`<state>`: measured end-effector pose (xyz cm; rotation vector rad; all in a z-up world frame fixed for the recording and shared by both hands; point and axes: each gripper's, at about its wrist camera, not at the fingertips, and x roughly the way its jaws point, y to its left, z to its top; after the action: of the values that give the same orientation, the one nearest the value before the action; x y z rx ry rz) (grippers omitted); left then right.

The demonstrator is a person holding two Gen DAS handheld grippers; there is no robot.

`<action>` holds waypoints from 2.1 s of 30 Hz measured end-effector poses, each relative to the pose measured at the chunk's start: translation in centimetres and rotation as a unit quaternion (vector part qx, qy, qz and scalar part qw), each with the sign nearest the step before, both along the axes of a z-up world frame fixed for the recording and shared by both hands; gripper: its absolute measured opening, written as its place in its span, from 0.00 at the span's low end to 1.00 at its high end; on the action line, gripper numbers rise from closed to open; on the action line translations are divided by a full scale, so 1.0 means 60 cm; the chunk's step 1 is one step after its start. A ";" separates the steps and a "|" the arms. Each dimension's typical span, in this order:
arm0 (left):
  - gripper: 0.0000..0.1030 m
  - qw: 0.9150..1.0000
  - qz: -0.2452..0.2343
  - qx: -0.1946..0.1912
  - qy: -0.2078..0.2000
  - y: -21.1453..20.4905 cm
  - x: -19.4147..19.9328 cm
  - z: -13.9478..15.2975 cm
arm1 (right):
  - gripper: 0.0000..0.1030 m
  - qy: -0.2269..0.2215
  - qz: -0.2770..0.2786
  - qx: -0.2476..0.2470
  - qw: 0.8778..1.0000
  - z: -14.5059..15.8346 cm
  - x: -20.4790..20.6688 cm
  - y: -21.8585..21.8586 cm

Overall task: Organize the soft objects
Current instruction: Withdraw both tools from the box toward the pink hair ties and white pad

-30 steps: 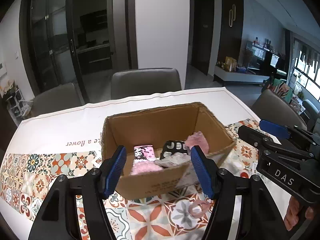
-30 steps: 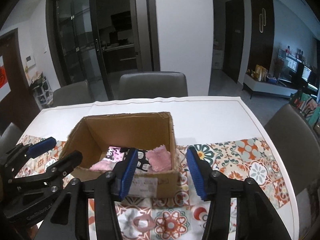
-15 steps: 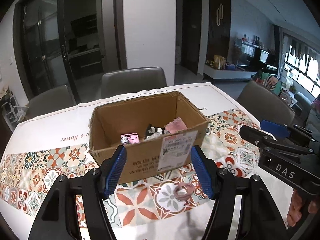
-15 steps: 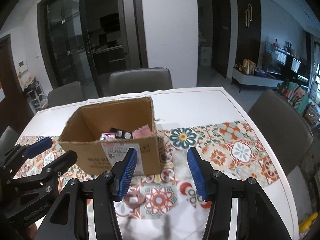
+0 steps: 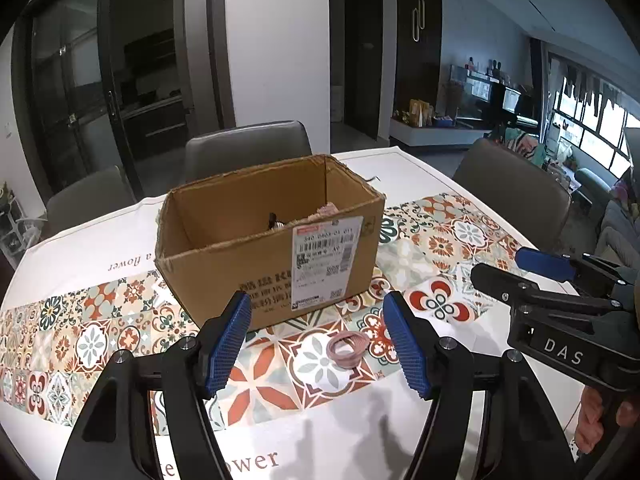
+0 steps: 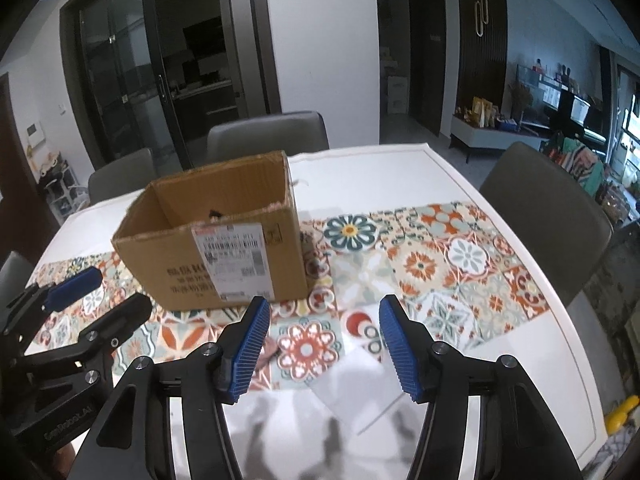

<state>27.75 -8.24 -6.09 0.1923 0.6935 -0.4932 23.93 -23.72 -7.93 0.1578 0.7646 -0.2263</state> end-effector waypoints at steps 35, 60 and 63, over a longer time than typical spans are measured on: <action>0.76 0.997 -0.038 0.042 0.057 -0.032 0.003 -0.158 | 0.57 0.107 -0.044 0.050 0.992 -0.165 -0.025 -0.019; 0.77 0.993 -0.046 0.061 0.086 -0.073 0.061 -0.237 | 0.57 0.130 -0.047 0.046 0.989 -0.232 0.003 -0.031; 0.77 0.993 -0.045 0.061 0.090 -0.077 0.068 -0.243 | 0.57 0.132 -0.044 0.042 0.989 -0.237 0.007 -0.029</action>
<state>31.82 -12.88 -20.66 0.2969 0.8946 -0.5585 24.37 -25.46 -22.12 0.2452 1.0327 -0.3029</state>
